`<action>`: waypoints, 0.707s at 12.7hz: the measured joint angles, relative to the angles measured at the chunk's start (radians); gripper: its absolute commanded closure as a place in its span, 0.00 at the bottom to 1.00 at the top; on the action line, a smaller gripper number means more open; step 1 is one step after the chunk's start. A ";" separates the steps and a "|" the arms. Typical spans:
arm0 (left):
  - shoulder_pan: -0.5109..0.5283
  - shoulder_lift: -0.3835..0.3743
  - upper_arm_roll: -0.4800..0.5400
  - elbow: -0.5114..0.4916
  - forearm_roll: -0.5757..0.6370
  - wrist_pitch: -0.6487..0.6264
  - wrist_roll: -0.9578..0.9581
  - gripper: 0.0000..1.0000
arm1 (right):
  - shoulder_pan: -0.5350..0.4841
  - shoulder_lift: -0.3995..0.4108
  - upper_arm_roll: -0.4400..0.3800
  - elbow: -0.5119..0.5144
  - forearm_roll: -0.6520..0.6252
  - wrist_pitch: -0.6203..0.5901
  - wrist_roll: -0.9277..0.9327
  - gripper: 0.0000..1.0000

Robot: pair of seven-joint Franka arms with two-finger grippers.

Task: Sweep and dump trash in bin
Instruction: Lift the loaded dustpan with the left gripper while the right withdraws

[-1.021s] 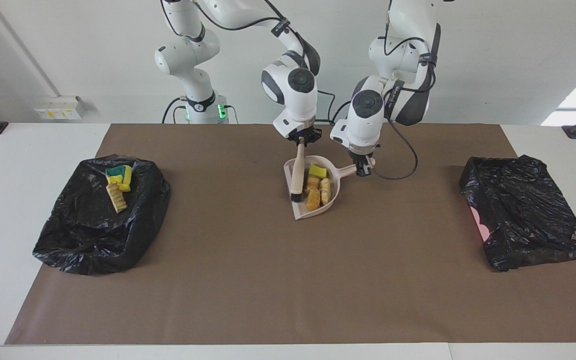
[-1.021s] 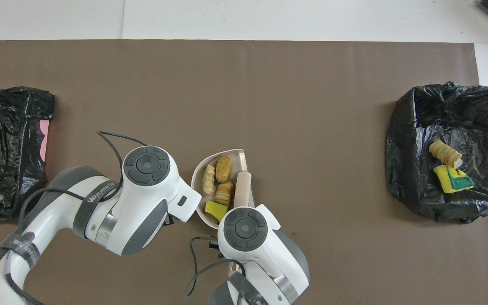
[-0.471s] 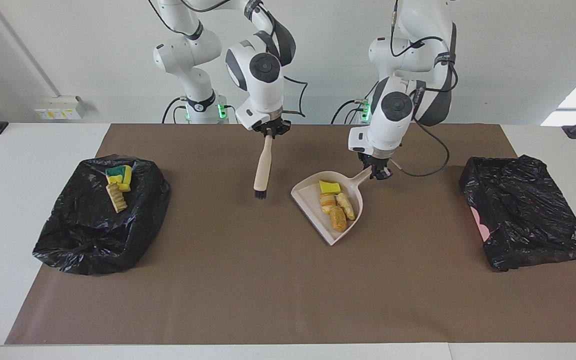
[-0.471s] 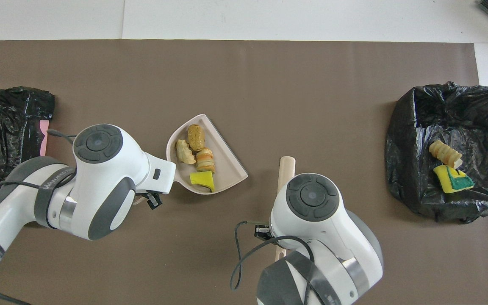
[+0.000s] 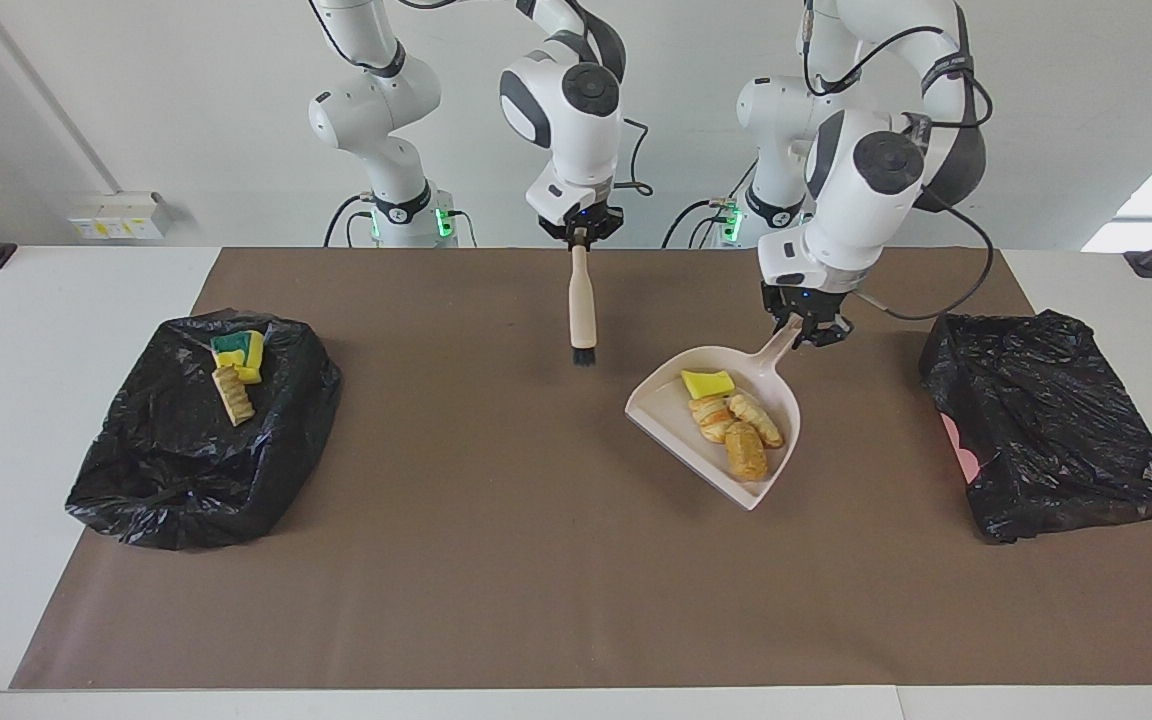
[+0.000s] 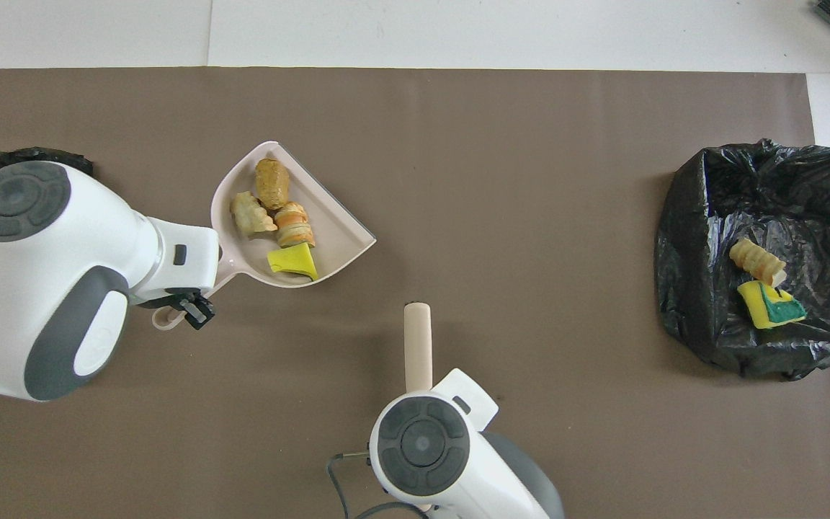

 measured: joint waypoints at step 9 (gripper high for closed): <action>0.398 0.060 0.015 0.281 0.061 -0.305 0.063 1.00 | 0.123 0.169 -0.003 0.014 0.000 0.144 0.097 0.00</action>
